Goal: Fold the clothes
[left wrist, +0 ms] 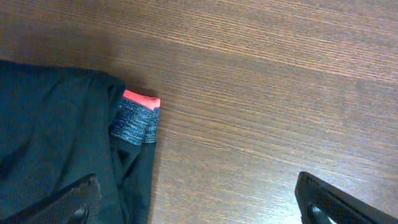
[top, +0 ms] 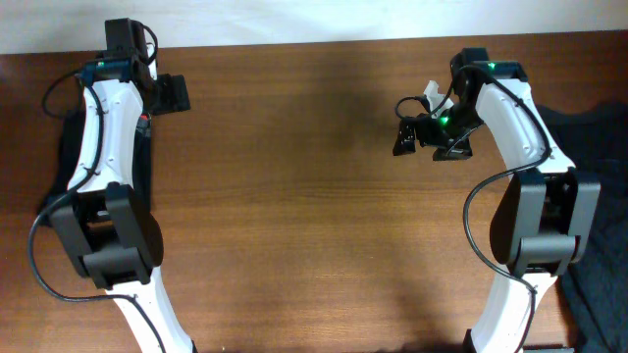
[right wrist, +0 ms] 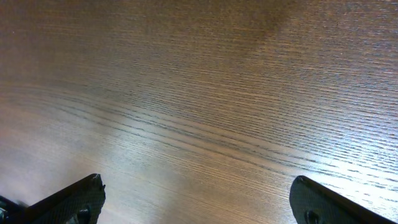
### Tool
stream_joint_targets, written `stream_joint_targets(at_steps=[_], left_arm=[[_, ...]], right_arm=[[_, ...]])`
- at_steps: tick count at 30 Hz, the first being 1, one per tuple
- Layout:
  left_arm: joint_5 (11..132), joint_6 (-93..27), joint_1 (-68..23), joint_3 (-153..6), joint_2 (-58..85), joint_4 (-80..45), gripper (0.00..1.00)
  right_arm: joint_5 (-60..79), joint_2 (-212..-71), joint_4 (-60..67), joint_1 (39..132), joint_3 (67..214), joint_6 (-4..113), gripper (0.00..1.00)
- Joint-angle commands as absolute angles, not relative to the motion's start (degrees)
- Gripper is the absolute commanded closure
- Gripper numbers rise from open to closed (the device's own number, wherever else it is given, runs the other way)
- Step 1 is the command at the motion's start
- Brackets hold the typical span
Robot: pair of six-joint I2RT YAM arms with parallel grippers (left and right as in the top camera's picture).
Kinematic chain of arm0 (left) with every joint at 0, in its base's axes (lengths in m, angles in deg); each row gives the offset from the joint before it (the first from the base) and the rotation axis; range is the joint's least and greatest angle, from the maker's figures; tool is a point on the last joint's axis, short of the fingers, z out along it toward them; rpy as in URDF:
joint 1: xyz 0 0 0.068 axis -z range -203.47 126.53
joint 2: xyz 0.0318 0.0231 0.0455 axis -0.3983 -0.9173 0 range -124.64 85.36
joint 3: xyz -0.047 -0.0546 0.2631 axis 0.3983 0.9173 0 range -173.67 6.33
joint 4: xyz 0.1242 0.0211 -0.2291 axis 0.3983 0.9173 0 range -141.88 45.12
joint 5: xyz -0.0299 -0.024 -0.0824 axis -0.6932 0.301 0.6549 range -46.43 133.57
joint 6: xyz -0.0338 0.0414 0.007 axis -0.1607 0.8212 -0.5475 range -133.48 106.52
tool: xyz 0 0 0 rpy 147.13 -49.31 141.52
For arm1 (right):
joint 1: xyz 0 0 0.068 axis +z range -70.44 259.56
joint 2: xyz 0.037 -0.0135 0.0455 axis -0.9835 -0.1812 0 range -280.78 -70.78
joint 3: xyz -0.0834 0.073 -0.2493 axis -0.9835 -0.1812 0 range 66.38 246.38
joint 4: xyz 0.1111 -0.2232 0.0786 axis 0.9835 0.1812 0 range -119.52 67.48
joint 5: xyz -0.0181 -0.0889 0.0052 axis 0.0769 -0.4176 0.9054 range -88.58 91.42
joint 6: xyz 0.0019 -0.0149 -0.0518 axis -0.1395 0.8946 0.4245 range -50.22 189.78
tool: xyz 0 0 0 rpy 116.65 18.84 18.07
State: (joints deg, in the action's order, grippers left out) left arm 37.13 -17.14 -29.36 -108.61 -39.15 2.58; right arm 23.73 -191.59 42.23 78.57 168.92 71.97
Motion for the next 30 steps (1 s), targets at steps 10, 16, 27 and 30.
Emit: stream_joint_targets(at_steps=[10, 16, 27, 30], left_arm=[[37.3, -16.8, -29.5, -109.2, -39.1, 2.7, 0.01], [37.3, -16.8, -29.5, -109.2, -39.1, 2.7, 0.00], [37.3, -16.8, -29.5, -109.2, -39.1, 2.7, 0.01], [37.3, -16.9, -29.5, -109.2, -39.1, 2.7, 0.01]], right_arm=[[23.4, -190.2, 42.1, 78.4, 169.4, 72.3, 0.01], [23.4, -186.7, 42.1, 79.0, 169.4, 72.3, 0.01], [23.2, -161.3, 42.1, 86.4, 169.4, 72.3, 0.01], [23.2, -154.2, 42.1, 89.6, 169.4, 72.4, 0.01]])
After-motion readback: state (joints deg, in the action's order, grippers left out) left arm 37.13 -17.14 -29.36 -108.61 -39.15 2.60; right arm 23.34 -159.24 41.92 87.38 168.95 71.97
